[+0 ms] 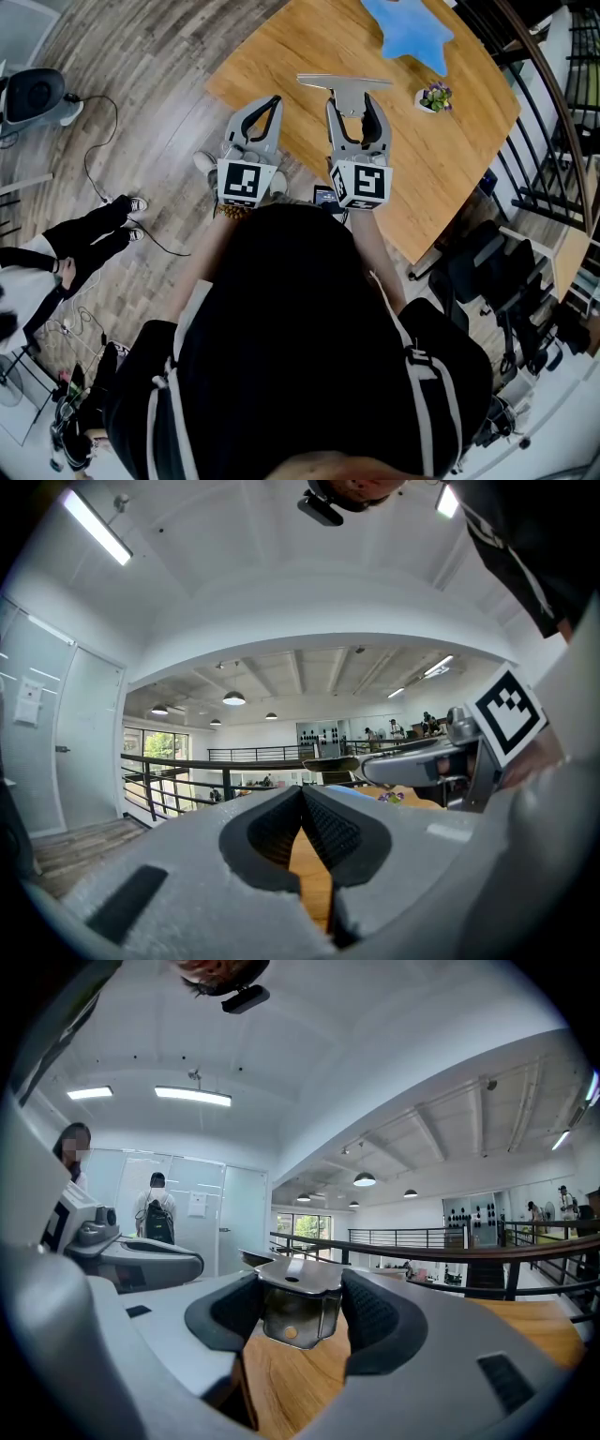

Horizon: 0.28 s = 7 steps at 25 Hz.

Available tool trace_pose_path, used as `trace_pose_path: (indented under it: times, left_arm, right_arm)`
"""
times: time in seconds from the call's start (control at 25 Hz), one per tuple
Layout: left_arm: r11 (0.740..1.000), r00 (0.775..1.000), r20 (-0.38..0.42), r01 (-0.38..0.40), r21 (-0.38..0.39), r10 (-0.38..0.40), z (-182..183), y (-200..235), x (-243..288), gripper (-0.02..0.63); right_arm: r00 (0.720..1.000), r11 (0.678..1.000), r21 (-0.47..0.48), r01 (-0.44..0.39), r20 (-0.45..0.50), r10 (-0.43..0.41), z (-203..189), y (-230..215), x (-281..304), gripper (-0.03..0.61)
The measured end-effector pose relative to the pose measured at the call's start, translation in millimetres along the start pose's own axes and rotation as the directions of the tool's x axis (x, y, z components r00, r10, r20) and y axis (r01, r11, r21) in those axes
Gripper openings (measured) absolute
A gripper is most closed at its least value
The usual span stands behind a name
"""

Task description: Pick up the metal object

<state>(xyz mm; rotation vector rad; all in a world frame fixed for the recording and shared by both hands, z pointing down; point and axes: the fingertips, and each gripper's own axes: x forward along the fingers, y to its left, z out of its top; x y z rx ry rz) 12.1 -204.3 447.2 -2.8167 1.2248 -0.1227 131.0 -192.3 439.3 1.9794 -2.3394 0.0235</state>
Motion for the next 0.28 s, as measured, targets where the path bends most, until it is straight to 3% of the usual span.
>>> trace_pose_path:
  times: [0.28]
  left_arm:
    - [1.000,1.000,-0.001,-0.002,-0.003,0.002,-2.1,-1.1,-1.5,0.011]
  right_arm:
    - [1.000,1.000,-0.001,0.004,-0.011,-0.004,-6.0,-1.4,-1.4,0.259]
